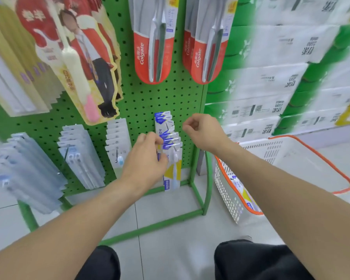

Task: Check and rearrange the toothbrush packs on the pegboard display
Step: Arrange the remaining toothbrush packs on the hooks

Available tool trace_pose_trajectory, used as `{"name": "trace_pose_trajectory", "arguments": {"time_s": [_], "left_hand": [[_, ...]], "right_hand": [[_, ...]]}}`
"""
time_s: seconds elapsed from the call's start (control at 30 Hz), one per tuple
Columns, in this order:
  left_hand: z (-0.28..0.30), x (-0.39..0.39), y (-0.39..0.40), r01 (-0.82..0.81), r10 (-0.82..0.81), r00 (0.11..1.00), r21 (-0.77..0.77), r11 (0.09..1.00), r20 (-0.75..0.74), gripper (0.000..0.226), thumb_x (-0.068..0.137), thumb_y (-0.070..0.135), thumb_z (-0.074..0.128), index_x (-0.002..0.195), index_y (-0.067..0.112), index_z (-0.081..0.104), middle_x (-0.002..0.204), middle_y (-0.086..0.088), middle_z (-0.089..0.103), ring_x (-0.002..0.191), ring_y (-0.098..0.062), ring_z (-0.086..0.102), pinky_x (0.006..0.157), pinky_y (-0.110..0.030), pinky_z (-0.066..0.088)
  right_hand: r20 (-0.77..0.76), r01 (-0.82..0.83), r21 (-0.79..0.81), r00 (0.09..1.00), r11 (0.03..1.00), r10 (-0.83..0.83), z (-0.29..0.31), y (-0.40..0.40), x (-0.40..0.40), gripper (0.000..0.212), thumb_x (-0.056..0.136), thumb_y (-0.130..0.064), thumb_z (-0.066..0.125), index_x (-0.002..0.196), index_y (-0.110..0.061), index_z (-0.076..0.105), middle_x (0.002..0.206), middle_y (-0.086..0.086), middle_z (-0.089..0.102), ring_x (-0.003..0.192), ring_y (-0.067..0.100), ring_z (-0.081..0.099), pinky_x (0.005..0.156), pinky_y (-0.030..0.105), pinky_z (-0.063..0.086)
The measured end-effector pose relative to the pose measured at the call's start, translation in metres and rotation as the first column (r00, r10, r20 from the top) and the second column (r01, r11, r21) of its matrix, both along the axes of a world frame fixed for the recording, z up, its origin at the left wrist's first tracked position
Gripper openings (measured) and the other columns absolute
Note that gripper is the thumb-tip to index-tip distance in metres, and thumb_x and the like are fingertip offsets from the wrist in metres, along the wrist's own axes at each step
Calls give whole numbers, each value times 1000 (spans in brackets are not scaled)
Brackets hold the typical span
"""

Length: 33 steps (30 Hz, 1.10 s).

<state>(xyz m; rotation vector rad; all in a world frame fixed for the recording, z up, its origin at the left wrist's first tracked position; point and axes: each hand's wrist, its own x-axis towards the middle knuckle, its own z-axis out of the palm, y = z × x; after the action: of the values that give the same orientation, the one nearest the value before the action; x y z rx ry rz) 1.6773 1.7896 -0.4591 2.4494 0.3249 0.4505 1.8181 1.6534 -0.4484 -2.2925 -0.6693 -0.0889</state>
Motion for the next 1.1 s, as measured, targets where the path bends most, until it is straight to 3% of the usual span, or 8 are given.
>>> {"name": "trace_pose_trajectory", "arguments": {"time_s": [0.07, 0.17, 0.33, 0.6, 0.73, 0.9, 1.0, 1.1], "left_hand": [[1, 7, 6, 22, -20, 999, 42, 999, -29, 42, 92, 12, 56, 133, 18, 47, 130, 1, 45, 110, -15, 54, 84, -27, 37], [-4, 19, 11, 86, -81, 995, 76, 993, -66, 58, 93, 15, 57, 147, 19, 35, 145, -1, 37, 121, -18, 50, 83, -21, 30], [-11, 39, 22, 115, -112, 993, 48, 992, -48, 58, 94, 20, 59, 147, 19, 36, 144, -1, 41, 127, -17, 47, 84, -16, 29], [-11, 43, 28, 72, -72, 992, -4, 997, -107, 54, 92, 14, 56, 143, 15, 38, 144, -3, 43, 131, -18, 44, 98, -21, 33], [-10, 28, 32, 55, -56, 992, -14, 998, -111, 50, 94, 14, 54, 143, 13, 41, 146, -3, 44, 133, -17, 44, 101, -23, 34], [-2, 5, 43, -15, 14, 1000, -44, 999, -14, 41, 95, 14, 54, 135, 14, 48, 136, 0, 51, 122, -15, 52, 100, -31, 44], [7, -9, 49, -35, 35, 987, -4, 999, 155, 26, 94, 14, 55, 120, 19, 56, 114, 9, 58, 99, -6, 56, 86, -29, 46], [16, -20, 54, -41, 43, 961, -13, 999, 272, 18, 94, 20, 57, 112, 23, 58, 98, 14, 59, 82, -5, 56, 80, -35, 49]], "right_hand": [[33, 2, -73, 999, 997, 1, 3, 15, 12, 13, 97, -18, 60, 94, -12, 72, 85, 2, 70, 79, 19, 64, 70, 26, 50], [103, 6, -188, 995, 982, 13, 5, 39, 30, 19, 95, -17, 58, 100, -9, 76, 96, 9, 74, 89, 28, 67, 81, 37, 56], [17, -58, -275, 998, 960, 65, 9, 75, 49, 18, 95, -19, 61, 101, -11, 75, 96, 8, 75, 87, 25, 67, 73, 26, 48], [28, -130, -418, 987, 899, 156, 12, 88, 51, 26, 92, -21, 71, 115, -11, 75, 120, 8, 73, 114, 25, 63, 94, 30, 47], [-2, -202, -353, 977, 914, 215, 15, 86, 40, 23, 91, -20, 74, 112, -11, 77, 118, 7, 73, 108, 21, 65, 81, 19, 39], [27, -308, -174, 948, 935, 318, 19, 78, 16, 16, 92, -21, 73, 105, -14, 80, 95, -3, 72, 88, 17, 63, 71, 15, 41], [84, -343, -141, 930, 928, 357, 25, 69, 0, 18, 93, -28, 72, 106, -18, 79, 103, -7, 69, 98, 12, 61, 91, 26, 47], [106, -339, -95, 931, 936, 348, 34, 53, -15, 16, 94, -28, 71, 105, -19, 77, 102, -11, 69, 100, 6, 62, 93, 26, 45]]}}
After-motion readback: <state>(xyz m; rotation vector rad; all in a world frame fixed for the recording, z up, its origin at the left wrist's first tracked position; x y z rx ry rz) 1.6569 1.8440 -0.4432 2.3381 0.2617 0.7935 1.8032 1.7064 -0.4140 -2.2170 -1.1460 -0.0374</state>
